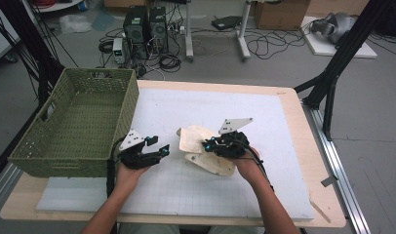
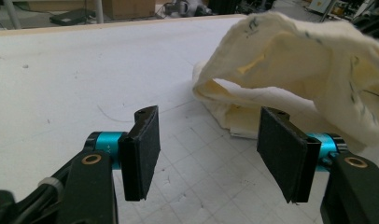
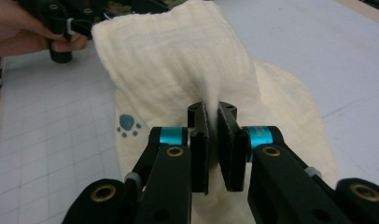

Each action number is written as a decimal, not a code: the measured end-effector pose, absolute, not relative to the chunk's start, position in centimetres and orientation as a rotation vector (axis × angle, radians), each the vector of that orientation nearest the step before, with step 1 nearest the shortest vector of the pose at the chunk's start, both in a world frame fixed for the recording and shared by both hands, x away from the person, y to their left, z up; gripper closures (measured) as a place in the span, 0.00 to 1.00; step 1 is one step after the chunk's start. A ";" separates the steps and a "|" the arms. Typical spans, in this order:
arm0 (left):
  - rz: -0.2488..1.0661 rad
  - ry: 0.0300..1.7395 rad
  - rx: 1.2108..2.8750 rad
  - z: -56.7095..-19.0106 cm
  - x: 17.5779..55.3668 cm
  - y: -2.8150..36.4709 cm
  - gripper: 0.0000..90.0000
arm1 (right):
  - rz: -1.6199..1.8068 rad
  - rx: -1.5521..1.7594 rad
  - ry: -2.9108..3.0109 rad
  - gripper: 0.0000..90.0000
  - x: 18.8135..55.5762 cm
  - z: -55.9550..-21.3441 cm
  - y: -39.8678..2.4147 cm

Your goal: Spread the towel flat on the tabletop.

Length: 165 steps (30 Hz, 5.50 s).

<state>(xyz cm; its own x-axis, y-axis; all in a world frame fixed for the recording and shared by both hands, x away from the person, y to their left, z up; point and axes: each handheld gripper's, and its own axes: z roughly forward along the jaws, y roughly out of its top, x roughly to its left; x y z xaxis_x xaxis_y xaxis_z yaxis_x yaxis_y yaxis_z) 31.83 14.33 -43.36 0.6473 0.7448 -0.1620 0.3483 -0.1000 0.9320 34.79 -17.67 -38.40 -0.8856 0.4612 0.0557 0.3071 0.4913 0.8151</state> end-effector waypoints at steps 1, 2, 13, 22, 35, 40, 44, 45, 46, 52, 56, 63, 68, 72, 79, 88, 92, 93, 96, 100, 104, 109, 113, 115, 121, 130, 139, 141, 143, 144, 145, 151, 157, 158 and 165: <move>0.424 0.899 1.700 -43.4 31.8 14.4 0.44 | 1.341 0.649 2.566 0.93 34.7 -38.4 -17.5; 0.424 0.901 1.699 -43.3 31.8 14.4 0.44 | 1.326 0.640 2.562 0.92 34.7 -38.5 -17.3; 0.421 0.901 1.702 -43.4 31.9 14.5 0.44 | 1.243 0.832 2.438 0.96 36.2 -38.6 -20.2; 0.418 0.899 1.703 -43.4 31.8 14.3 0.44 | 1.093 1.249 2.183 0.95 39.0 -40.1 -24.8; 0.413 0.901 1.709 -43.5 31.8 14.5 0.44 | 0.800 1.428 2.099 0.76 39.5 -41.9 -27.5; 0.414 0.903 1.707 -43.5 31.8 14.6 0.44 | 0.947 1.427 1.989 0.58 38.1 -40.1 -28.3; 0.413 0.905 1.710 -43.5 31.9 14.5 0.44 | 1.066 1.294 1.968 0.56 36.1 -38.6 -27.7; 0.415 0.907 1.709 -43.5 31.8 14.5 0.44 | 1.070 1.254 1.986 0.56 35.7 -38.4 -27.3; 0.415 0.905 1.711 -43.5 31.9 14.5 0.44 | 1.086 1.210 2.011 0.56 35.4 -38.3 -26.7; 0.416 0.903 1.709 -43.5 31.8 14.5 0.44 | 1.119 1.048 2.197 0.51 35.2 -39.2 -22.7; 0.416 0.902 1.712 -43.5 31.8 14.5 0.44 | 1.102 1.007 2.340 0.48 35.7 -41.1 -20.0; 0.417 0.907 1.706 -43.5 31.8 14.5 0.44 | 1.041 0.957 2.513 0.63 36.2 -43.9 -16.6; 0.418 0.908 1.707 -43.5 31.9 14.5 0.44 | 1.088 0.921 2.552 0.95 35.7 -44.2 -16.3; 0.416 0.909 1.708 -43.5 31.9 14.5 0.44 | 1.089 0.890 2.588 0.97 35.0 -44.1 -16.1; 0.422 0.915 1.706 -43.5 31.9 14.6 0.44 | 1.186 0.817 2.656 0.97 32.4 -44.4 -16.0; 0.425 0.921 1.710 -43.6 31.9 14.8 0.44 | 1.234 0.740 2.675 0.97 28.7 -44.3 -16.4; 0.424 0.927 1.707 -43.6 31.9 14.7 0.44 | 1.261 0.770 2.615 0.83 28.1 -43.7 -17.6; 0.426 0.926 1.708 -43.6 31.9 14.7 0.44 | 1.281 0.790 2.578 0.79 28.1 -43.4 -18.0; 0.426 0.932 1.709 -43.6 32.0 14.7 0.44 | 1.266 0.876 2.425 0.66 28.4 -42.2 -19.6; 0.424 0.931 1.716 -43.7 32.0 14.6 0.44 | 0.951 0.901 2.319 0.66 28.8 -42.3 -20.7; 0.422 0.935 1.716 -43.7 32.0 14.6 0.44 | 0.866 0.931 2.330 0.85 28.9 -42.9 -21.7; 0.421 0.930 1.725 -43.8 32.1 14.6 0.44 | 0.826 0.938 2.346 0.99 28.6 -42.9 -23.0; 0.419 0.930 1.725 -43.8 32.1 14.5 0.44 | 0.899 0.988 2.306 0.83 28.4 -42.6 -24.3; 0.420 0.929 1.725 -43.8 32.1 14.4 0.44 | 0.964 1.007 2.274 0.72 28.4 -42.1 -24.7; 0.414 0.922 1.735 -43.9 32.1 14.1 0.44 | 0.977 1.014 2.336 0.57 30.0 -42.8 -23.9; 0.412 0.926 1.733 -44.0 32.1 14.2 0.44 | 1.007 0.986 2.359 0.94 29.1 -42.2 -25.4; 0.414 0.934 1.728 -44.1 32.1 14.2 0.44 | 0.884 1.114 2.302 0.94 25.3 -42.6 -30.1; 0.415 0.935 1.728 -44.1 32.1 14.2 0.44 | 0.864 1.148 2.308 0.93 24.9 -42.9 -30.8; 0.413 0.936 1.729 -44.1 32.1 14.2 0.44 | 0.838 1.176 2.319 0.92 24.5 -43.2 -31.4; 0.414 0.936 1.728 -44.1 32.2 14.2 0.44 | 0.834 1.180 2.317 0.89 24.3 -43.2 -31.5; 0.414 0.935 1.727 -44.1 32.2 14.1 0.44 | 0.836 1.185 2.302 0.84 24.2 -43.0 -31.7; 0.413 0.935 1.727 -44.1 32.2 14.1 0.44 | 0.930 1.182 2.189 0.63 25.5 -41.5 -31.5; 0.409 0.932 1.734 -44.1 32.2 14.2 0.44 | 0.928 1.127 2.233 0.57 29.4 -41.8 -28.6; 0.408 0.933 1.733 -44.1 32.2 14.1 0.44 | 0.936 1.110 2.243 0.57 30.1 -42.0 -28.0; 0.407 0.933 1.738 -44.2 32.2 14.2 0.44 | 0.941 1.097 2.294 0.66 33.5 -43.5 -25.3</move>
